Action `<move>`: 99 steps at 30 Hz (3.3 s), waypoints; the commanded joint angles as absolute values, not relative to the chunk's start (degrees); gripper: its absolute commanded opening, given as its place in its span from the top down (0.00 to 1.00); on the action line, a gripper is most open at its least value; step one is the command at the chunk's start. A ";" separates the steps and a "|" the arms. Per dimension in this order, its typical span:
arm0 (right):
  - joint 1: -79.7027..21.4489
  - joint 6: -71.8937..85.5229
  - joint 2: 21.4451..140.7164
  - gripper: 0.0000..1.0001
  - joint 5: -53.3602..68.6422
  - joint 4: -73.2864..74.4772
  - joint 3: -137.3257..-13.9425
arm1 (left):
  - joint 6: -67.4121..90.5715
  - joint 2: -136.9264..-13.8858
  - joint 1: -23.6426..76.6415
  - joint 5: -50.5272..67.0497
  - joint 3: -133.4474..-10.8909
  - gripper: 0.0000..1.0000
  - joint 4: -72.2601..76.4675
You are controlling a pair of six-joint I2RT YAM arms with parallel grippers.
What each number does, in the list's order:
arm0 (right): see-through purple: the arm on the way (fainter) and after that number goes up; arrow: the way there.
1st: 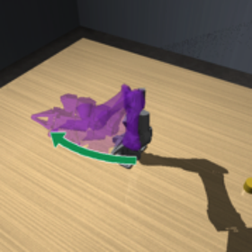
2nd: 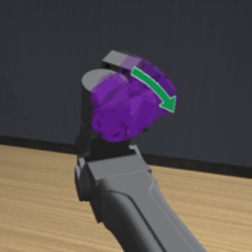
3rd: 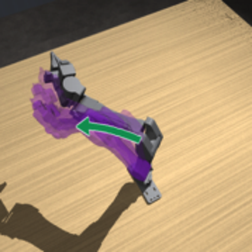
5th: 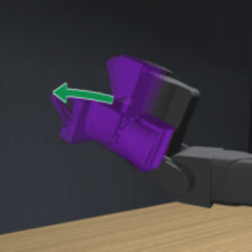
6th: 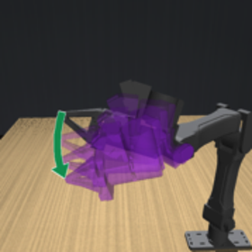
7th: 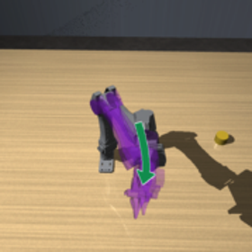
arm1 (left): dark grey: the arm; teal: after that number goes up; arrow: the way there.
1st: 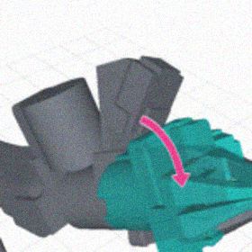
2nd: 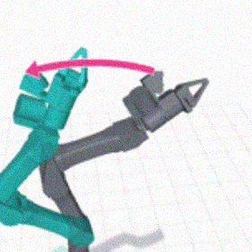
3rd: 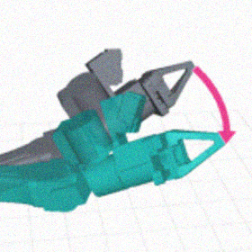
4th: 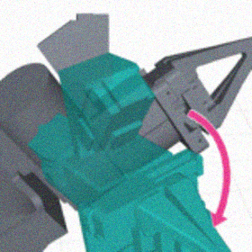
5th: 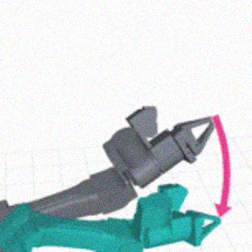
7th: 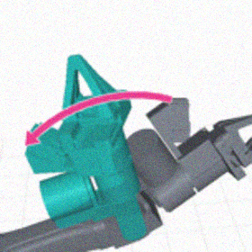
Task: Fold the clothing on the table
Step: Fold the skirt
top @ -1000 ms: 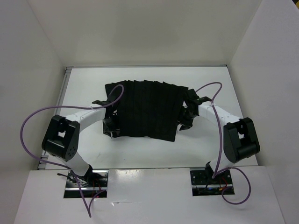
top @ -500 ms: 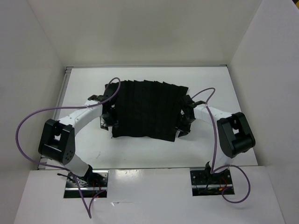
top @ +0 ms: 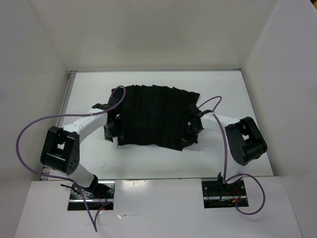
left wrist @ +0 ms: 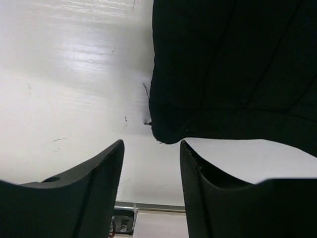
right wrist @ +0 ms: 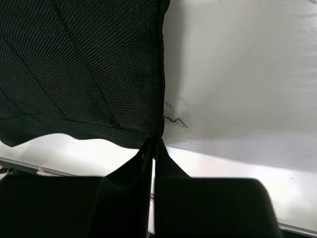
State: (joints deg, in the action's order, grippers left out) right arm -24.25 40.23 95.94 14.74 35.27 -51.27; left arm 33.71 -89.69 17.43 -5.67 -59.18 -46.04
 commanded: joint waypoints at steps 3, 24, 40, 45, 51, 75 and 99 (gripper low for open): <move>-24.96 41.13 94.31 1.00 6.06 34.18 -51.06 | 35.42 -90.69 17.31 -2.47 -57.92 0.42 -43.24; -24.96 39.99 95.36 1.00 4.31 38.66 -55.28 | 35.42 -100.10 16.79 -5.89 -56.60 0.51 -41.04; -19.09 35.51 90.79 1.00 3.87 42.36 -64.85 | 31.90 -102.48 16.18 1.85 -67.64 1.00 -37.44; -15.03 32.44 92.19 1.00 3.87 41.84 -70.04 | 29.88 -104.76 16.17 4.20 -74.88 1.00 -39.37; -14.41 33.13 88.34 1.00 10.80 41.31 -61.73 | 32.95 -94.69 17.74 10.37 -67.78 1.00 -37.79; -11.43 32.34 76.19 1.00 8.00 50.02 -65.74 | 40.08 -81.36 14.95 9.67 -63.36 1.00 -40.09; -5.28 30.23 105.01 0.63 5.72 29.81 -79.18 | 39.19 -109.59 4.41 15.09 -81.55 0.54 -27.09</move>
